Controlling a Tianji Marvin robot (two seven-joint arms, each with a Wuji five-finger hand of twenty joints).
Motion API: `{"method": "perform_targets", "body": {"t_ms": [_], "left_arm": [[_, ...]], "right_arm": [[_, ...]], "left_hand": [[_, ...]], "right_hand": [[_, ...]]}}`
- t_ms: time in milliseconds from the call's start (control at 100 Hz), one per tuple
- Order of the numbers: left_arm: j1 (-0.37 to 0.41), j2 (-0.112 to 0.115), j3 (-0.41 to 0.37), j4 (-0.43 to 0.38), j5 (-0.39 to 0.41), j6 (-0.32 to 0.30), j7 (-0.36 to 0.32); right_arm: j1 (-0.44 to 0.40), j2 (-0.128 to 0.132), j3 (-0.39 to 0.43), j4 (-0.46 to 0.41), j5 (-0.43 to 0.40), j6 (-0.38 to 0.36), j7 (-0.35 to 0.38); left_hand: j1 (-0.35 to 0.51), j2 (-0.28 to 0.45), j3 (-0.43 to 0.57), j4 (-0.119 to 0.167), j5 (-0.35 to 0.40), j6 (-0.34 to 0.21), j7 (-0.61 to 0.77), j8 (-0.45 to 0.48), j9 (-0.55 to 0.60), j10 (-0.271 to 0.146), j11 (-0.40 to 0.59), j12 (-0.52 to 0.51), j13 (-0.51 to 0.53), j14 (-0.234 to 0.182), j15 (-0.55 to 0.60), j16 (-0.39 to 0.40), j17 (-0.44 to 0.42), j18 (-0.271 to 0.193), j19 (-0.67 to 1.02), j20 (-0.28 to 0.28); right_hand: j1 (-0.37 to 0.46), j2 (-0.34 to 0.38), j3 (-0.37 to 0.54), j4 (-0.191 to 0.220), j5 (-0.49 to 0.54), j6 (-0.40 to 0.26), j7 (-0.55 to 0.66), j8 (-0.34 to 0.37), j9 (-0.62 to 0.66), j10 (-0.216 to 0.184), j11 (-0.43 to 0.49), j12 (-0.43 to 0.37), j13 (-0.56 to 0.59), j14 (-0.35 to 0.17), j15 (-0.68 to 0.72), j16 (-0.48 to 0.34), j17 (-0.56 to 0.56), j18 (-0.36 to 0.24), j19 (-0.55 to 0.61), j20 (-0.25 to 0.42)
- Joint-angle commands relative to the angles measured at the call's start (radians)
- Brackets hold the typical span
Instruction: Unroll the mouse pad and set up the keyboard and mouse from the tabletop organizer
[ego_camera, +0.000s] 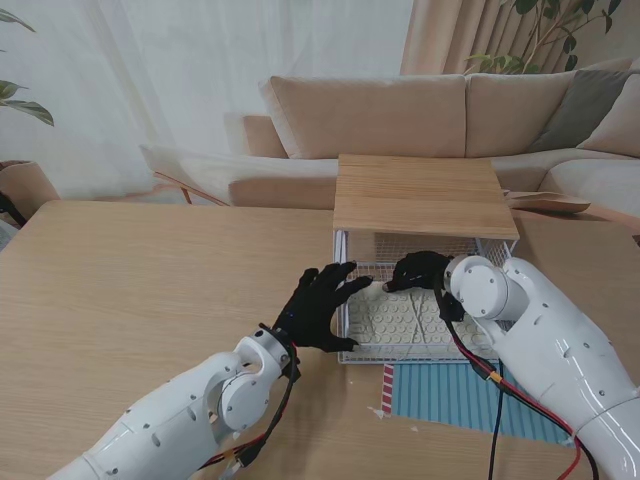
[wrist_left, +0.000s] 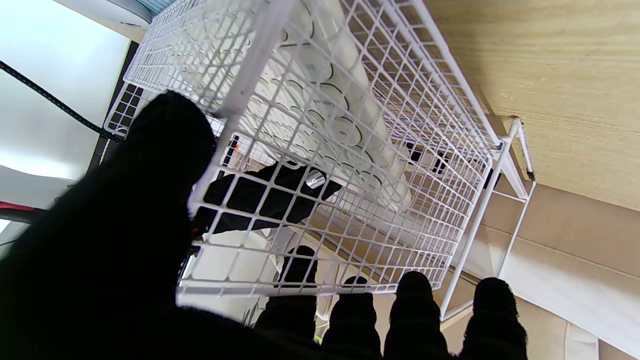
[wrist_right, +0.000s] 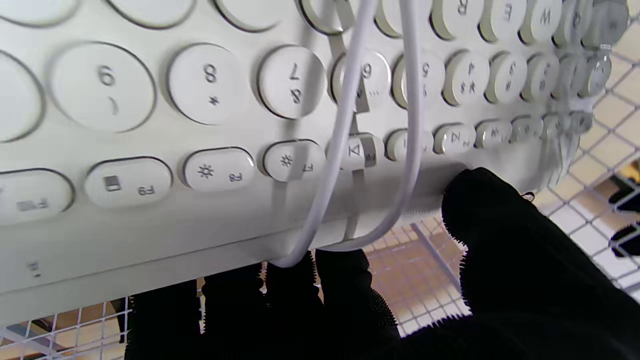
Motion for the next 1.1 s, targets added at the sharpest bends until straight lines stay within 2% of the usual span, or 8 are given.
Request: {"method": "perform_targets", "body": {"t_ms": [0,210,280,390,480,690,920,1090], "left_arm": [[0.000,-0.001,0.001,0.003,-0.002,0.009,-0.020],[-0.003,0.000,0.002,0.003,-0.002,0.011,-0.025],[-0.004,0.000,0.003,0.003,-0.003,0.012,-0.027],[-0.004,0.000,0.003,0.003,-0.005,0.017,-0.031],[-0.003,0.000,0.002,0.002,-0.005,0.020,-0.031],[-0.005,0.000,0.003,0.001,-0.005,0.023,-0.033],[-0.006,0.000,0.002,-0.001,-0.002,0.023,-0.030],[-0.004,0.001,-0.001,-0.003,-0.001,0.025,-0.029]], "right_arm": [[-0.010,0.006,-0.008,-0.014,-0.006,-0.007,0.047],[-0.006,0.019,-0.001,-0.033,-0.040,-0.036,0.093],[-0.002,0.024,0.002,-0.038,-0.023,-0.034,0.124],[-0.002,0.025,0.012,-0.046,0.015,-0.015,0.148],[-0.004,0.027,0.023,-0.050,0.031,-0.013,0.163],[0.005,0.047,0.042,-0.061,0.066,-0.056,0.265],[0.029,0.061,0.031,-0.046,0.075,-0.136,0.319],[0.047,0.066,0.005,-0.035,0.053,-0.166,0.328]], "left_hand": [[0.022,0.027,0.027,0.019,-0.032,-0.009,0.007,0.008,0.026,0.033,0.031,0.008,-0.029,-0.001,-0.012,-0.003,-0.008,-0.007,-0.035,0.017],[0.021,0.028,0.027,0.020,-0.031,-0.010,0.007,0.008,0.026,0.032,0.032,0.008,-0.029,-0.001,-0.012,-0.002,-0.009,-0.005,-0.034,0.022],[0.020,0.030,0.025,0.020,-0.032,-0.008,0.006,0.008,0.026,0.033,0.032,0.008,-0.029,-0.001,-0.012,-0.002,-0.009,-0.006,-0.034,0.023],[0.022,0.028,0.026,0.021,-0.032,-0.009,0.006,0.008,0.026,0.032,0.033,0.010,-0.028,-0.001,-0.010,-0.001,-0.010,-0.005,-0.033,0.025],[0.022,0.028,0.026,0.021,-0.032,-0.008,0.006,0.007,0.026,0.033,0.034,0.011,-0.028,0.001,-0.007,0.003,-0.009,-0.006,-0.033,0.026],[0.019,0.032,0.024,0.021,-0.033,-0.006,0.001,0.004,0.025,0.033,0.033,0.011,-0.029,0.000,-0.007,0.007,-0.010,-0.005,-0.033,0.029],[0.020,0.029,0.025,0.022,-0.032,-0.006,-0.002,0.003,0.025,0.033,0.032,0.009,-0.029,0.003,-0.008,0.008,-0.010,-0.005,-0.034,0.031],[0.020,0.029,0.025,0.022,-0.032,-0.006,-0.003,0.002,0.025,0.033,0.031,0.008,-0.029,0.003,-0.009,0.008,-0.010,-0.005,-0.035,0.031]], "right_hand": [[0.015,-0.046,0.046,0.041,0.071,-0.041,0.034,-0.004,0.058,-0.005,0.071,0.054,0.112,0.018,0.146,0.030,-0.002,-0.009,0.052,0.028],[0.002,-0.084,0.071,0.036,0.224,-0.112,0.118,0.048,-0.057,-0.027,0.005,0.066,-0.002,-0.007,0.057,0.006,-0.064,-0.037,0.016,0.023],[0.003,-0.086,0.071,0.035,0.233,-0.103,0.136,0.089,-0.085,-0.009,-0.096,-0.023,-0.015,-0.004,-0.030,-0.042,-0.049,-0.022,0.004,0.023],[0.021,-0.091,0.079,0.036,0.177,-0.066,0.148,0.184,0.027,0.060,-0.178,-0.213,0.123,0.040,-0.131,-0.122,0.088,0.021,0.027,0.003],[0.033,-0.103,0.100,0.035,0.123,-0.057,0.122,0.200,0.117,0.060,-0.189,-0.275,0.202,0.054,-0.149,-0.136,0.154,0.045,0.043,-0.008],[0.063,-0.133,0.119,0.035,-0.007,-0.030,-0.043,0.084,0.094,0.006,-0.147,-0.275,0.177,0.017,-0.169,-0.137,0.109,-0.002,0.020,-0.023],[0.130,-0.190,0.176,0.038,-0.092,-0.085,-0.042,0.065,0.005,-0.061,-0.135,-0.249,0.089,-0.040,-0.183,-0.133,0.023,-0.069,-0.038,-0.020],[0.165,-0.207,0.217,0.034,-0.088,-0.100,0.008,0.088,0.002,-0.074,-0.119,-0.229,0.055,-0.054,-0.195,-0.134,-0.006,-0.077,-0.070,-0.013]]}}
